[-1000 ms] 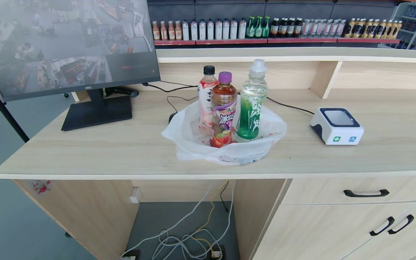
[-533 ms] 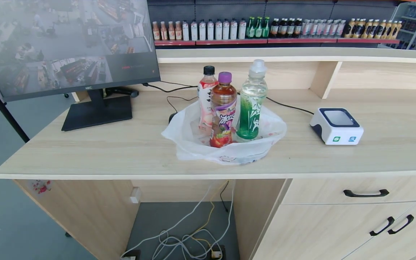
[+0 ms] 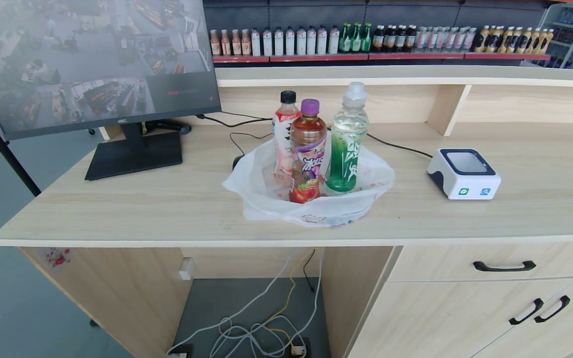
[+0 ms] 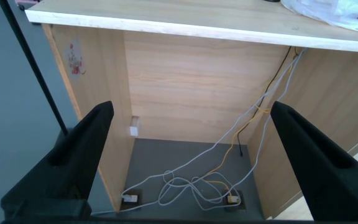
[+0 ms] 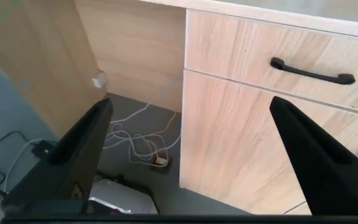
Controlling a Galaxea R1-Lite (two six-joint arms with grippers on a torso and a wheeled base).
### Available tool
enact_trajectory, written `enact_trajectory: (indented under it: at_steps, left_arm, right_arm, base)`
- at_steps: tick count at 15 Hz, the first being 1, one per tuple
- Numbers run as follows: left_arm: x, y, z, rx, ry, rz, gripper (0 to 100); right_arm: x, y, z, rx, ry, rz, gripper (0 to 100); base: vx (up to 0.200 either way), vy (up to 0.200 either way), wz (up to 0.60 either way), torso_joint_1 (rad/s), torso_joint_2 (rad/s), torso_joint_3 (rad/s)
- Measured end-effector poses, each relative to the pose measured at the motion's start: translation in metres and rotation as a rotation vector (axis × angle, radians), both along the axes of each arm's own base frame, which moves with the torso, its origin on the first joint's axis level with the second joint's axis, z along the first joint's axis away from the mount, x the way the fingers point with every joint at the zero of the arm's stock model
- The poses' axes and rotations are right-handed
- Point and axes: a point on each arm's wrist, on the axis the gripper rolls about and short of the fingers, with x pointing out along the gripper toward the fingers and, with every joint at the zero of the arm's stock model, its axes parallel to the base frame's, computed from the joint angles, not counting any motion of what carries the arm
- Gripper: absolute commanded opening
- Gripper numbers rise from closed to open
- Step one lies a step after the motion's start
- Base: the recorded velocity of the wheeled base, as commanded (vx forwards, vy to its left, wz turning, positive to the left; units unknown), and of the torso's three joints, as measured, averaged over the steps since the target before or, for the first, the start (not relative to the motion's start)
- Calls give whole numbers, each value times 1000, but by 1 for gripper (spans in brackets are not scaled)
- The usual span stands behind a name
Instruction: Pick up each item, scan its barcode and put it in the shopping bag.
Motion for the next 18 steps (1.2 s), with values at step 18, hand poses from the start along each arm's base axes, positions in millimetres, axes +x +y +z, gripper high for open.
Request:
enact_trajectory:
  at_steps: [18]
  left_arm:
    - [0,0,0,1,0,0,100]
  right_arm:
    - [-6,4,-2,93,-59,-247,100]
  base:
    - [0,0,0,0,0,0]
